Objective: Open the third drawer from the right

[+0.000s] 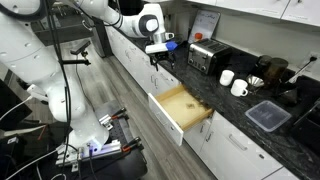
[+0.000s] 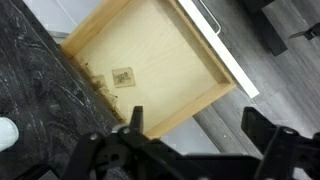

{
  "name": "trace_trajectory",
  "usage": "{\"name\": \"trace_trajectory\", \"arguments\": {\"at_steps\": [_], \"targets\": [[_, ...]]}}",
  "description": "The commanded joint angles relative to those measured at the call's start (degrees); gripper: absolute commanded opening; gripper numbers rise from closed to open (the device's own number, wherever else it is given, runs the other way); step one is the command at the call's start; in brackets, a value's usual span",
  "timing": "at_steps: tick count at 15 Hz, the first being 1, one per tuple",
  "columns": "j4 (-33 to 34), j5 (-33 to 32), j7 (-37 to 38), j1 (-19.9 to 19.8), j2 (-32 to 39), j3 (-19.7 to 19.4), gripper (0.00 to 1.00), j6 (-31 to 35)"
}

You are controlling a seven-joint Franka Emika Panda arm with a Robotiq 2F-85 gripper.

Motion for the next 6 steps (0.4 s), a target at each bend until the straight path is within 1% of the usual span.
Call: {"name": "trace_trajectory", "arguments": {"at_steps": [1,3,4,6], "targets": [[-0.21,-0.61,2.29,1.24,-2.05,0.21,1.0,-3.0],[-0.93,-0.36,1.07,1.96,-2.92,0.04,1.0,-1.8],[0.07,-0.05,1.43,1.82,-1.39,-0.32,1.0,-1.37],[0.0,-0.04,1.42,2.21,-1.76,-0.26,1.0,-1.36]]}}
